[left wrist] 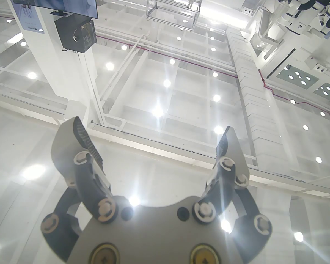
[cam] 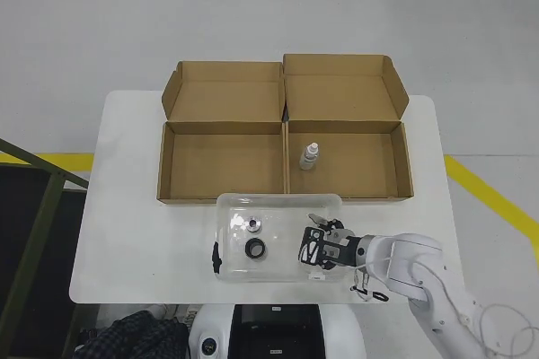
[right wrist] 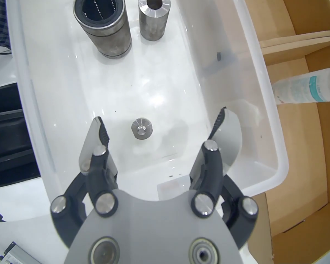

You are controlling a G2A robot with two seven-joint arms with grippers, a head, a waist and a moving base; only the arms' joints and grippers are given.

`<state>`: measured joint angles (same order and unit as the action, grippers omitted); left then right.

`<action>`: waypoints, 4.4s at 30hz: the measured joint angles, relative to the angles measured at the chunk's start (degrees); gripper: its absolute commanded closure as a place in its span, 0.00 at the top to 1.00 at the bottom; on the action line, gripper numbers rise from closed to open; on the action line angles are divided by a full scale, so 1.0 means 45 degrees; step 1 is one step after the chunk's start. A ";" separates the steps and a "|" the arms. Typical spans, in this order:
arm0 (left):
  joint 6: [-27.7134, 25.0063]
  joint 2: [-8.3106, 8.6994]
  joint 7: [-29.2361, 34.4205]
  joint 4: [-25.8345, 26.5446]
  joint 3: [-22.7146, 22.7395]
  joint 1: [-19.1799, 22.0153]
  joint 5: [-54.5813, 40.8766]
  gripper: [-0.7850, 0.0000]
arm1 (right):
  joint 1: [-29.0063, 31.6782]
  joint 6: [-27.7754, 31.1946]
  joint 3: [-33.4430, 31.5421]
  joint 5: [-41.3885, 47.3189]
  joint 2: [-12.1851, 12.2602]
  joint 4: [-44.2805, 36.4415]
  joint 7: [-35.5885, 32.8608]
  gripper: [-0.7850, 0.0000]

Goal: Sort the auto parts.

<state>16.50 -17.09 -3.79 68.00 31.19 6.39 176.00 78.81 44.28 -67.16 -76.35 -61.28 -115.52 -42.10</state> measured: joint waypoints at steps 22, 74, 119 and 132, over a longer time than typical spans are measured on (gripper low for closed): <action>0.0000 0.0000 0.0000 0.0000 0.0000 0.0000 0.0000 1.00 | -0.0558 -0.0003 0.0809 0.0159 0.0062 0.0790 -0.0789 0.44; 0.0000 0.0000 0.0000 0.0000 0.0000 0.0000 0.0000 1.00 | -0.1035 -0.0714 -0.0677 0.2997 0.0187 -0.0974 0.6249 0.00; 0.0000 0.0000 0.0000 0.0000 0.0000 0.0000 0.0000 1.00 | -0.1374 -0.0542 -0.1368 0.3547 0.0260 0.0120 0.6537 0.00; 0.0000 0.0000 0.0000 0.0000 0.0000 0.0000 0.0000 1.00 | -0.1454 -0.0777 -0.1927 0.3595 0.0366 0.1990 0.5827 0.00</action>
<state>16.50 -17.09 -3.79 68.00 31.19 6.39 176.00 72.27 40.78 -75.83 -60.18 -59.64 -106.57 -15.88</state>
